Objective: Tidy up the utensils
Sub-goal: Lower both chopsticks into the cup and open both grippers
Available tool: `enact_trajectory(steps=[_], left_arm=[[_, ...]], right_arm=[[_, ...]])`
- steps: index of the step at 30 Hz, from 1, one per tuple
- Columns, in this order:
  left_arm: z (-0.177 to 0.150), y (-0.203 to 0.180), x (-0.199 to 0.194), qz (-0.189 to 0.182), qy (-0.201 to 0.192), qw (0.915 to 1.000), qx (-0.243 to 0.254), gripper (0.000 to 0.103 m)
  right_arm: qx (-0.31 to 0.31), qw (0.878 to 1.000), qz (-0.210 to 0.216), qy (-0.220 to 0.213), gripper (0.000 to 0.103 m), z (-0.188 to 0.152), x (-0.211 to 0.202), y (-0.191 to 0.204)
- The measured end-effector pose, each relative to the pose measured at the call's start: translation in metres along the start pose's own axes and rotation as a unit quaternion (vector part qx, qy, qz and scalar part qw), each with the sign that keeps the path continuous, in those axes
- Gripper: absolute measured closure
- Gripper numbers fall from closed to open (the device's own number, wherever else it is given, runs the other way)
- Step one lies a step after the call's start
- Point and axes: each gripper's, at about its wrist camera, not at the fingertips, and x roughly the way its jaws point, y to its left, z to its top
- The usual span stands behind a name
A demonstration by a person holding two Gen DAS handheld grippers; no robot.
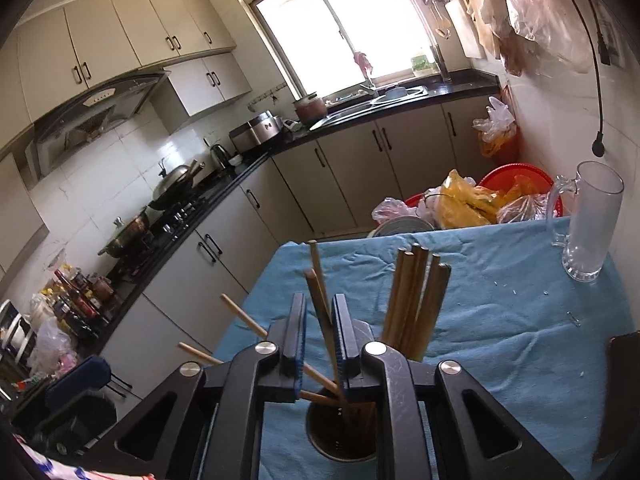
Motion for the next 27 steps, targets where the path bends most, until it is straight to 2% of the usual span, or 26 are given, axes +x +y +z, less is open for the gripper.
enact_trajectory(steps=[4, 9, 14, 27], left_arm=[[-0.006, -0.003, -0.010, 0.006, -0.005, 0.9999, 0.012, 0.056], [-0.012, -0.005, -0.023, 0.028, -0.019, 0.9992, 0.021, 0.042], [-0.022, -0.005, -0.039, 0.046, -0.031, 0.9980, 0.028, 0.037], [-0.048, -0.003, -0.072, 0.056, -0.039, 0.9974, 0.023, 0.031]], right_arm=[[-0.005, 1.000, 0.006, -0.008, 0.076, 0.001, -0.009, 0.008], [-0.006, 1.000, 0.008, -0.019, 0.068, 0.000, -0.025, 0.017], [-0.015, 0.999, 0.002, -0.036, 0.059, -0.003, -0.049, 0.027], [-0.031, 0.998, -0.019, -0.052, 0.053, -0.028, -0.097, 0.039]])
